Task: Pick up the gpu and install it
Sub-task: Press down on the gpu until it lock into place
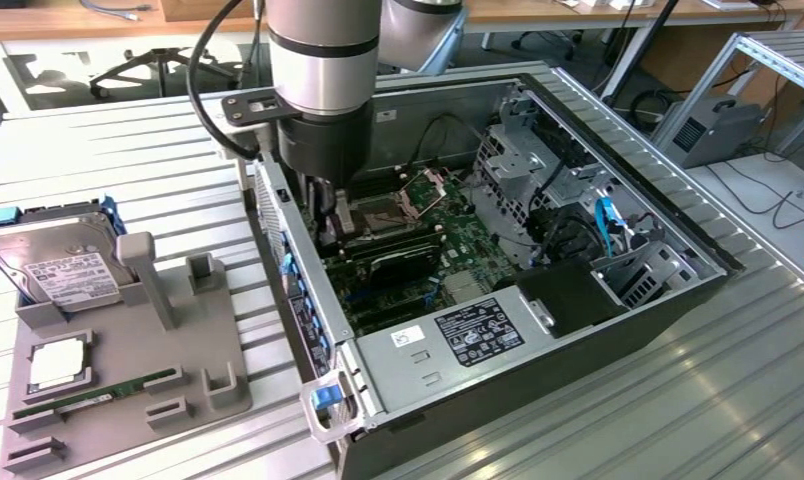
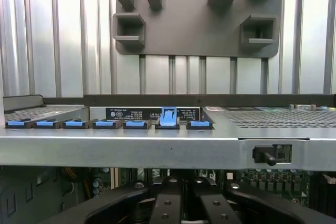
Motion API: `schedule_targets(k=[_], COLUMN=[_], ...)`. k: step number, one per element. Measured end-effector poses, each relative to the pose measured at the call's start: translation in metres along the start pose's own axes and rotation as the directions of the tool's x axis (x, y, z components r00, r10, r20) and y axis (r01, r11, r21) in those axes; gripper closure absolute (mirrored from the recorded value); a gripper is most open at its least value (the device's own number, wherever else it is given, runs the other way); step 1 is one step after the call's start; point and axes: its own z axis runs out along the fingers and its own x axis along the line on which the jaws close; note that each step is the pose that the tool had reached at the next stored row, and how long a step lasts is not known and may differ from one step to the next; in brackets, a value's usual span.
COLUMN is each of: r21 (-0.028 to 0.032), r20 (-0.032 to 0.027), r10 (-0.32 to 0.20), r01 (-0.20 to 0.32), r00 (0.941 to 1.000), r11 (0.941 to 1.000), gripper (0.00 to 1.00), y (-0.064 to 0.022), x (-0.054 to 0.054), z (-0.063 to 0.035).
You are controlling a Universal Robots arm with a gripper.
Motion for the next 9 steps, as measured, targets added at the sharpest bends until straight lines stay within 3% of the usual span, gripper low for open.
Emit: schedule_targets(k=[9], r21=[0.0001], r20=[-0.0001], r10=[0.0], r01=[0.0], r00=[1.0], r11=[1.0], gripper=[0.89], y=[0.0029], x=[0.0], z=[-0.0001])
